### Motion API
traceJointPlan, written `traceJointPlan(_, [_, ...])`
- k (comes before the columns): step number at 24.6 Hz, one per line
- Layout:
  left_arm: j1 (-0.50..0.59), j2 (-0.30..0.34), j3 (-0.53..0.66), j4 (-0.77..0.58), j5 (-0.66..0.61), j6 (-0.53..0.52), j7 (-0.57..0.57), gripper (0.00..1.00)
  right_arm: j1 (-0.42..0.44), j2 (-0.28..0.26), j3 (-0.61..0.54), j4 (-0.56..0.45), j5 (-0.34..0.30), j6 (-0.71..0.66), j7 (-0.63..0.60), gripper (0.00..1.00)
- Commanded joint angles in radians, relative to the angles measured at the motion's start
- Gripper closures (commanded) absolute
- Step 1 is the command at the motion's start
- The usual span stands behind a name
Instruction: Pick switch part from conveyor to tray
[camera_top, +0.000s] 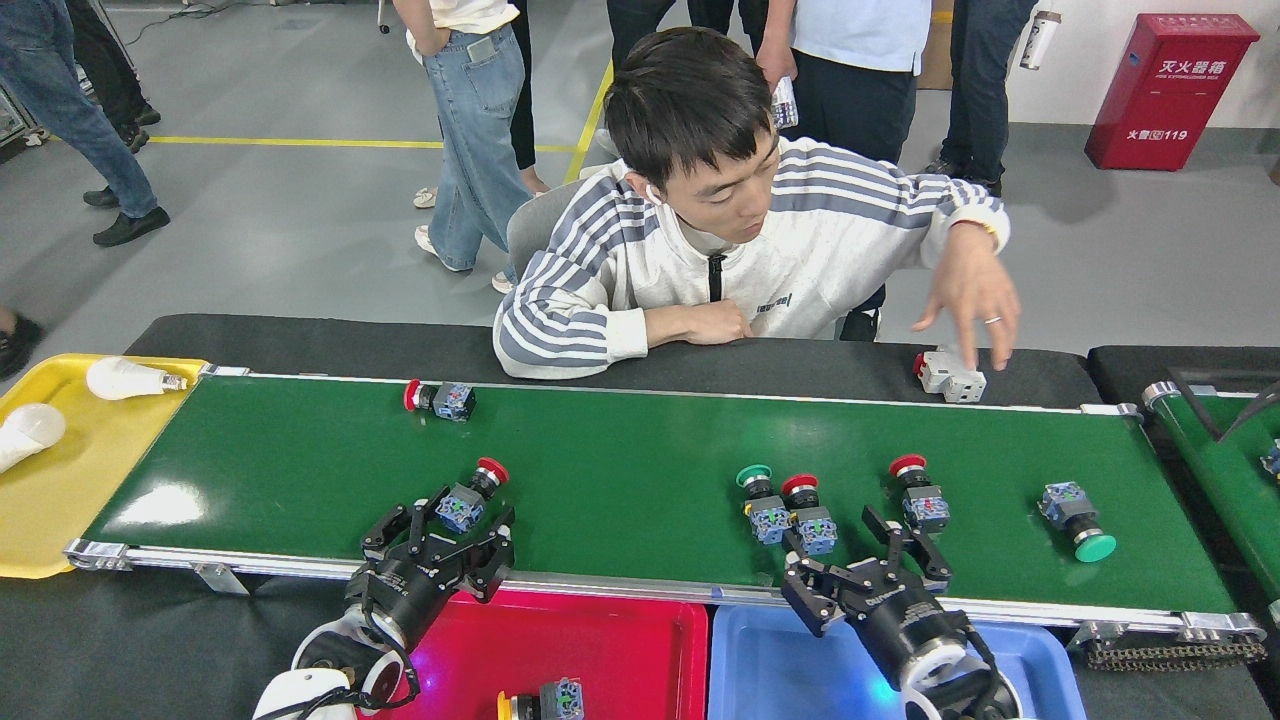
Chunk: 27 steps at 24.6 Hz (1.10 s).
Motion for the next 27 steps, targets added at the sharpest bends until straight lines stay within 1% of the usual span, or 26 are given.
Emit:
traceJointPlan(1, [-0.011,0.011,0.005,-0.010,0.032,-0.060,0.012,0.97,-0.079,0.042,0.019,0.072,-0.001,0.003,0.003,0.01])
traceJointPlan(3, [-0.004,0.011,-0.003,-0.019,0.055,-0.098,0.012,0.99,-0.151,0.085,0.021,0.166,-0.002,0.032,0.001,0.01])
traceJointPlan(4, [0.004,0.009,-0.004,-0.039,0.055,-0.127,0.012,0.99,-0.175,0.090,0.027,0.201,-0.001,0.066,0.001,0.02])
traceJointPlan(5, [0.016,0.011,-0.006,-0.075,0.055,-0.175,0.012,0.99,-0.197,0.087,0.041,0.229,0.001,0.089,0.001,0.07])
traceJointPlan(6, [0.039,0.008,-0.006,-0.118,0.053,-0.245,0.004,0.96,-0.209,0.079,0.056,0.247,0.001,0.095,0.001,0.22])
traceJointPlan(7, [0.064,0.009,-0.007,-0.161,0.053,-0.325,0.001,0.92,-0.211,0.061,0.073,0.253,0.001,0.095,0.003,0.45])
traceJointPlan(8, [0.081,0.011,-0.010,-0.190,0.055,-0.325,0.001,0.82,-0.211,0.042,0.085,0.253,-0.001,0.093,0.005,0.60])
traceJointPlan(9, [0.108,0.012,-0.014,-0.231,0.052,-0.325,0.000,0.50,-0.211,0.018,0.101,0.252,-0.005,0.086,0.005,0.71])
traceJointPlan(10, [0.133,0.014,-0.014,-0.270,0.050,-0.325,0.000,0.14,-0.211,0.001,0.115,0.252,-0.010,0.075,0.005,0.78])
traceJointPlan(11, [0.165,0.014,-0.017,-0.306,0.050,-0.325,0.001,0.00,-0.209,-0.002,0.116,0.252,-0.011,0.066,0.003,0.86])
traceJointPlan(12, [0.202,0.014,-0.017,-0.332,0.052,-0.325,0.001,0.00,-0.209,-0.001,0.116,0.252,-0.014,0.063,0.001,0.92])
traceJointPlan(13, [0.228,0.014,-0.017,-0.349,0.053,-0.325,0.001,0.00,-0.206,0.002,0.115,0.247,-0.016,0.063,0.000,0.95])
traceJointPlan(14, [0.246,0.014,-0.017,-0.358,0.053,-0.325,0.001,0.00,-0.202,0.002,0.115,0.241,-0.016,0.064,0.000,0.98])
traceJointPlan(16, [0.263,0.012,-0.010,-0.372,0.052,-0.325,0.001,0.00,-0.185,0.007,0.118,0.209,-0.016,0.066,-0.002,0.98])
traceJointPlan(17, [0.271,0.009,-0.003,-0.377,0.050,-0.325,0.001,0.00,-0.157,0.005,0.121,0.169,-0.014,0.063,-0.003,0.98])
traceJointPlan(19, [0.280,-0.002,0.035,-0.385,0.050,-0.325,0.001,0.00,-0.071,0.001,0.133,0.031,-0.011,0.060,0.000,0.98])
traceJointPlan(20, [0.282,-0.005,0.054,-0.385,0.050,-0.288,0.001,0.00,-0.031,-0.001,0.150,-0.031,-0.010,0.057,0.001,0.98])
traceJointPlan(22, [0.286,-0.003,0.094,-0.386,0.055,-0.092,0.012,0.00,0.073,-0.012,0.224,-0.184,-0.008,-0.008,0.001,0.96])
traceJointPlan(23, [0.283,0.000,0.118,-0.385,0.061,-0.011,0.013,0.00,0.131,-0.028,0.247,-0.264,-0.008,-0.074,0.001,0.70])
traceJointPlan(24, [0.282,0.009,0.149,-0.380,0.066,0.032,0.015,0.00,0.170,-0.041,0.253,-0.320,-0.008,-0.134,0.003,0.08])
traceJointPlan(25, [0.282,0.011,0.178,-0.377,0.066,0.037,0.018,0.00,0.196,-0.047,0.253,-0.350,-0.008,-0.180,0.005,0.00])
traceJointPlan(27, [0.282,0.014,0.246,-0.378,0.066,0.034,0.026,0.00,0.206,-0.047,0.251,-0.357,-0.007,-0.250,0.011,0.00])
